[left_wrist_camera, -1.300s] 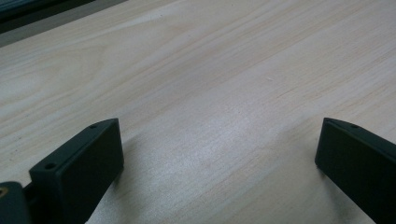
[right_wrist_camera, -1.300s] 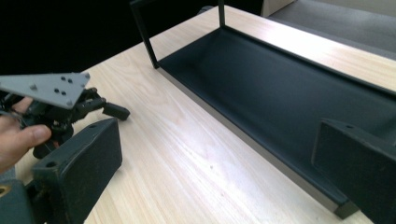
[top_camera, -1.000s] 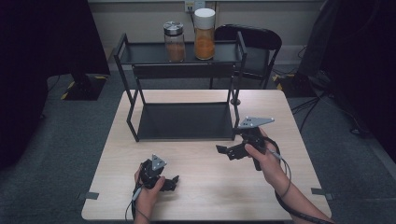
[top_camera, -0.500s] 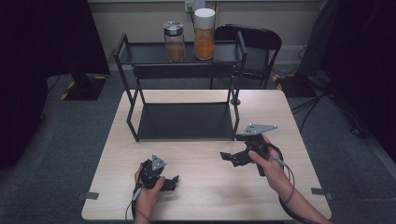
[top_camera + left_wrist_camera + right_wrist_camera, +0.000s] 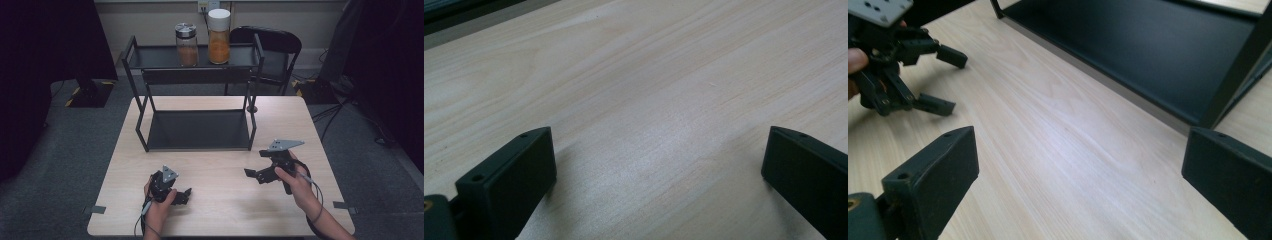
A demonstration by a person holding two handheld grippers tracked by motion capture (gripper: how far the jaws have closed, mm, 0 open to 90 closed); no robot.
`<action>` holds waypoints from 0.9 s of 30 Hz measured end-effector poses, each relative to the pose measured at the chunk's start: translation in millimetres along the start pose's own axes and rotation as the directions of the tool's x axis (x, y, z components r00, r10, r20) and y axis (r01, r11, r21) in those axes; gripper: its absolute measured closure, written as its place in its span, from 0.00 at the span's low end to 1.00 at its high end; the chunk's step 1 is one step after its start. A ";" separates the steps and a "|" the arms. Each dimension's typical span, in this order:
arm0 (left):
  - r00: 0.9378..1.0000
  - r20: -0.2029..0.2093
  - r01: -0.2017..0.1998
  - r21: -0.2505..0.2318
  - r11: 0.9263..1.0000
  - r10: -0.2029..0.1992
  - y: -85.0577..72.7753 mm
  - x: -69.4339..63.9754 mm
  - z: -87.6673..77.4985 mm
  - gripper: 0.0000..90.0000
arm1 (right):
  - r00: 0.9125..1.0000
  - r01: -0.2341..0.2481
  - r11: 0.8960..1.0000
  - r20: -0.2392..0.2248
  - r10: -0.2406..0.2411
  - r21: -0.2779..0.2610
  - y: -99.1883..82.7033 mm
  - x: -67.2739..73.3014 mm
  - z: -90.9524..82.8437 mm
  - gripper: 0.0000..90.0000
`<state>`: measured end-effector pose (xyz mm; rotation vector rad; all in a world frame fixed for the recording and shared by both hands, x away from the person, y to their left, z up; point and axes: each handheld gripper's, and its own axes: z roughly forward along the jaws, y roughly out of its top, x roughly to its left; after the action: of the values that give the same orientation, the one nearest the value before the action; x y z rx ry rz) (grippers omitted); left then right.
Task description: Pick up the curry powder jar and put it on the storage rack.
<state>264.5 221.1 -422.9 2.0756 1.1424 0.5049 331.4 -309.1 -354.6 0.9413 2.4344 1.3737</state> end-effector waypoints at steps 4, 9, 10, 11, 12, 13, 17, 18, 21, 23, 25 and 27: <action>1.000 0.000 0.000 0.000 1.000 0.000 0.0 0.0 0.0 0.00 | 1.000 0.000 1.000 0.005 0.000 0.007 -8.0 -3.1 -1.3 0.01; 1.000 0.000 0.000 0.000 1.000 0.000 0.0 0.0 0.0 0.00 | 1.000 -0.013 1.000 0.009 0.013 0.014 -19.1 -7.7 -5.0 0.01; 1.000 0.000 0.000 0.000 1.000 0.000 0.0 0.0 0.0 0.00 | 1.000 -0.016 1.000 0.011 0.016 0.016 -21.2 -8.5 -5.9 0.01; 1.000 0.000 0.000 0.000 1.000 0.000 0.1 0.0 0.0 0.00 | 1.000 -0.021 1.000 0.013 0.021 0.017 -23.3 -8.9 -6.9 0.01; 1.000 0.000 0.000 0.000 1.000 0.000 0.0 0.0 0.0 0.00 | 1.000 -0.023 1.000 0.014 0.023 0.018 -25.3 -9.7 -7.9 0.01; 1.000 0.000 0.000 0.000 1.000 0.000 -0.1 0.0 0.0 0.00 | 1.000 -0.024 1.000 0.016 0.024 0.018 -27.2 -10.3 -9.2 0.01; 1.000 0.000 0.000 0.000 1.000 0.000 -0.1 -0.1 0.0 0.00 | 0.999 -0.037 0.999 0.020 0.037 0.021 -33.8 -13.7 -13.6 0.01; 1.000 0.000 0.001 0.000 1.000 -0.001 -0.1 -0.1 0.0 0.00 | 0.999 -0.038 0.999 0.022 0.038 0.024 -35.4 -14.6 -14.8 0.01; 1.000 -0.001 0.000 0.000 1.000 0.000 0.0 -0.2 0.0 0.00 | 0.999 -0.035 0.999 0.026 0.034 0.028 -39.6 -17.2 -17.4 0.01; 1.000 -0.001 0.001 0.000 1.000 -0.001 0.0 -0.2 0.0 0.00 | 0.999 -0.036 0.999 0.032 0.035 0.030 -42.8 -18.8 -18.7 0.01; 1.000 -0.001 0.001 0.000 1.000 -0.001 -0.1 -0.2 0.0 0.00 | 0.999 -0.042 0.999 0.035 0.040 0.034 -45.8 -20.6 -20.1 0.01; 1.000 -0.001 0.001 0.000 1.000 -0.001 -0.1 -0.3 0.0 0.00 | 0.999 -0.038 0.999 0.039 0.036 0.035 -49.2 -21.9 -22.1 0.01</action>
<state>264.3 220.9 -422.9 2.0747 1.1440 0.5056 317.2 -356.0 -385.9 1.0164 2.4330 1.3156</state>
